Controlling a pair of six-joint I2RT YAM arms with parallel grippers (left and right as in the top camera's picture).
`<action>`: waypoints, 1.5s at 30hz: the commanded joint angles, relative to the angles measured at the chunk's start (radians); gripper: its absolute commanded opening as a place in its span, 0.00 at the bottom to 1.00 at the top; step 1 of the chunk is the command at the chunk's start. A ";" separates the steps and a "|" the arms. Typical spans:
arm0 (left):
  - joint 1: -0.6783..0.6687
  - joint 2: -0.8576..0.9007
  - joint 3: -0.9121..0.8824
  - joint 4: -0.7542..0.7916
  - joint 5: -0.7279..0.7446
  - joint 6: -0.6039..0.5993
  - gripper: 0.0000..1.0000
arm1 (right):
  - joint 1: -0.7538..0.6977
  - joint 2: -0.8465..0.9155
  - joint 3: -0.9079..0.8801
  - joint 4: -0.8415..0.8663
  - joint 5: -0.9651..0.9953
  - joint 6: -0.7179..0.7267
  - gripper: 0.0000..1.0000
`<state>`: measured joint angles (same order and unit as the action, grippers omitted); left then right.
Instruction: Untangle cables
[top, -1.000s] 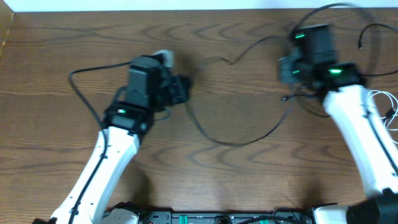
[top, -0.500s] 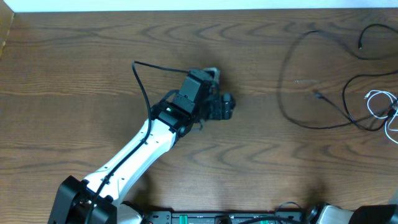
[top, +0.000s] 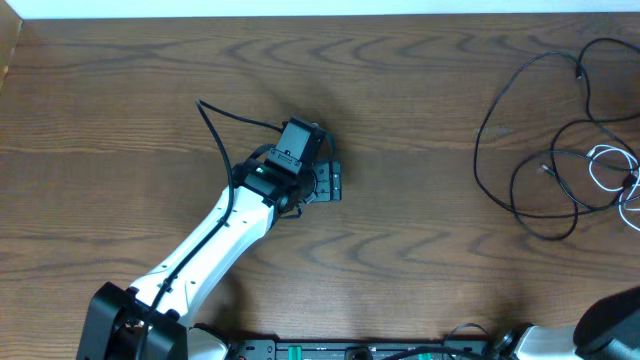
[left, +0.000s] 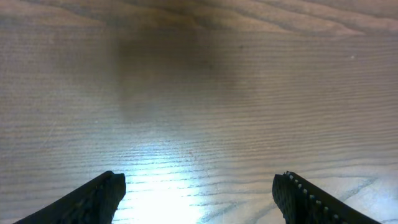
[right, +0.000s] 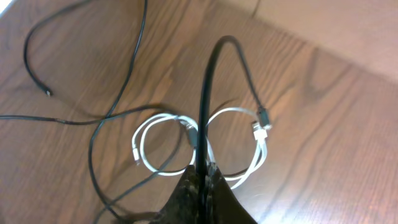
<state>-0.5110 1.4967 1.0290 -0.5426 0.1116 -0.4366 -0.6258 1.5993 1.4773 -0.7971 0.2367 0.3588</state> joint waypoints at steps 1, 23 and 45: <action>0.002 -0.008 0.009 -0.024 -0.019 0.018 0.81 | 0.012 0.034 0.018 0.035 -0.125 -0.016 0.26; 0.175 -0.053 0.009 -0.140 -0.019 0.029 0.81 | 0.491 0.106 -0.142 -0.261 -0.339 -0.406 0.71; 0.208 -0.061 0.009 -0.164 -0.018 0.028 0.81 | 0.586 0.161 -0.570 0.138 -0.253 -0.387 0.51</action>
<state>-0.3077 1.4483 1.0290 -0.7002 0.1017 -0.4179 -0.0425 1.7527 0.9627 -0.6605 -0.0257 -0.0410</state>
